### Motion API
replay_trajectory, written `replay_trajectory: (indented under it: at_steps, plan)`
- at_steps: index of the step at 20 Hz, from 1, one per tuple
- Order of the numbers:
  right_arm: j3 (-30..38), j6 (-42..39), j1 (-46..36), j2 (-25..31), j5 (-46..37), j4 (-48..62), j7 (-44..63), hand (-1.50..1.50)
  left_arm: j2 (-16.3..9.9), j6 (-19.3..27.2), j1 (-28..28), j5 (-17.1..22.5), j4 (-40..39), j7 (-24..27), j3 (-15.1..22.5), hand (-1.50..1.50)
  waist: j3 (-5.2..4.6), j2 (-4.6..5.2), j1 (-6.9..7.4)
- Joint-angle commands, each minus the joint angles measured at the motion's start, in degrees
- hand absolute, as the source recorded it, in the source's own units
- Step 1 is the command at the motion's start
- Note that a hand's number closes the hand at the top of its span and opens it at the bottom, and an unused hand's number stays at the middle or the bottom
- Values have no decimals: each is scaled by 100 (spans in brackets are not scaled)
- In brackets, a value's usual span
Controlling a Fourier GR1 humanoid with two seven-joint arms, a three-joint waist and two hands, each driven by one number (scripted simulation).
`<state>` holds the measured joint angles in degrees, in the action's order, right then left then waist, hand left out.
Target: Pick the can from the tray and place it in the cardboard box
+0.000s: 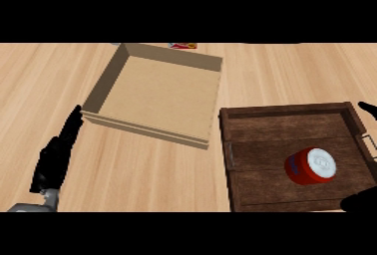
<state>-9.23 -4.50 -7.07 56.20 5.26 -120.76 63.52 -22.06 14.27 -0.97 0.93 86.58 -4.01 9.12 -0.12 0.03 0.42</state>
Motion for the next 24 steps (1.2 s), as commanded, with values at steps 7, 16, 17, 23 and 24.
replay_trajectory:
  at_steps: [7, 16, 17, 23, 24]
  plan:
    - [-692, 24, -196, -420, -574, -50, 1392, -150, 58, -122, 44, -59, -42, 45, -179, 0, 4, -8, -24]
    - [-714, -143, -175, -675, -803, 365, 1139, -150, 253, -178, 277, -258, 183, 50, -71, 0, 7, -3, -12]
    - [-855, -88, -248, -800, -984, 249, 1266, -150, 93, -206, 5, -246, 117, -32, -309, 0, 7, -3, -18]
    - [-958, 40, 81, -1079, -1425, 432, 899, -150, 496, -92, 119, -422, -21, 64, -111, 0, 8, -5, -56]
    - [-940, 74, 114, -1153, -1482, 463, 960, -150, 403, -94, 277, -452, 274, -58, -130, 0, 9, -10, -37]
